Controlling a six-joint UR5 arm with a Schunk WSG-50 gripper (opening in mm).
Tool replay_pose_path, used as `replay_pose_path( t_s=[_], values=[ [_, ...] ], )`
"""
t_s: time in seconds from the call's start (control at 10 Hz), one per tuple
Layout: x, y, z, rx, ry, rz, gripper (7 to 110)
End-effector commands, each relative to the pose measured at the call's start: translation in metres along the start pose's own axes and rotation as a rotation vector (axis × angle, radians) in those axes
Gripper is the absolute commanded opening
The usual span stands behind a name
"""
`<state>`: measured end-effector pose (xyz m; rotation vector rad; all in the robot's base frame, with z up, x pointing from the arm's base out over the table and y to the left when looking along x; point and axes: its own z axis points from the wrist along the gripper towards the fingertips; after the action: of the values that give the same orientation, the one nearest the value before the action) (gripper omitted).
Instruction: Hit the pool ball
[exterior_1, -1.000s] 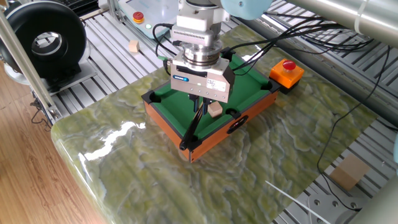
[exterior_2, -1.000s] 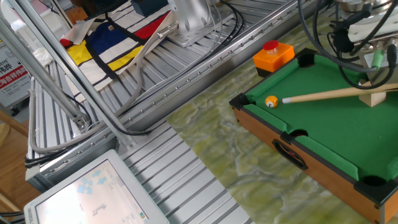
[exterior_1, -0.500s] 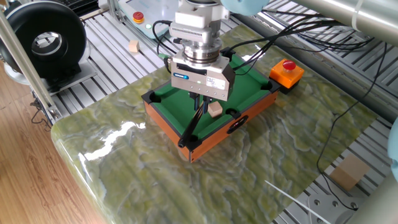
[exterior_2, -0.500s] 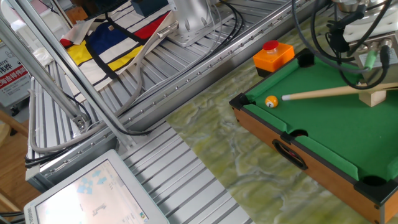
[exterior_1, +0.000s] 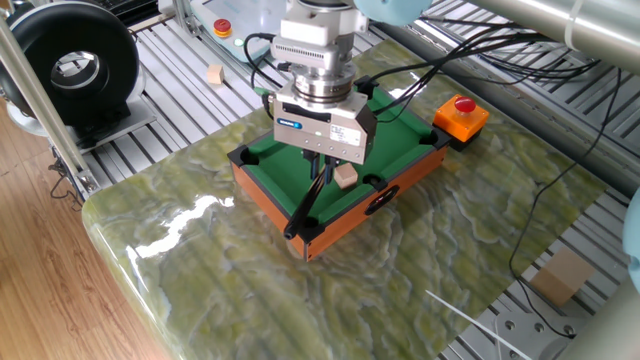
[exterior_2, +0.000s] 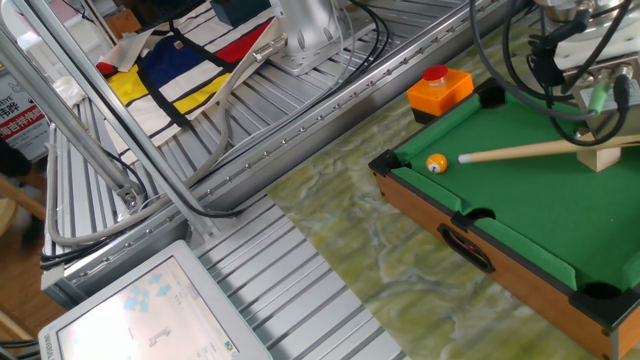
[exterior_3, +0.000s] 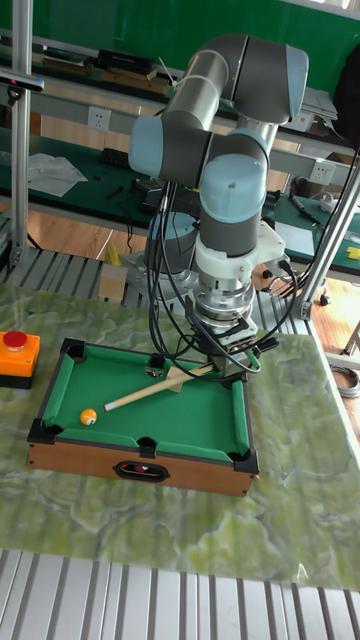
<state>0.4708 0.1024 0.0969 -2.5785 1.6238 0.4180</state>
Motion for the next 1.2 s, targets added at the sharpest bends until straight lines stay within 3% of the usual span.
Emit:
replay_pose_path(
  t_s=[0.0,0.6,1.1],
  values=[
    [-0.005,-0.002,-0.001,0.008,-0.019,0.006,7],
    [-0.005,-0.002,-0.001,0.008,-0.020,0.004,7],
    [0.009,-0.003,-0.005,0.003,0.007,-0.008,7]
  ],
)
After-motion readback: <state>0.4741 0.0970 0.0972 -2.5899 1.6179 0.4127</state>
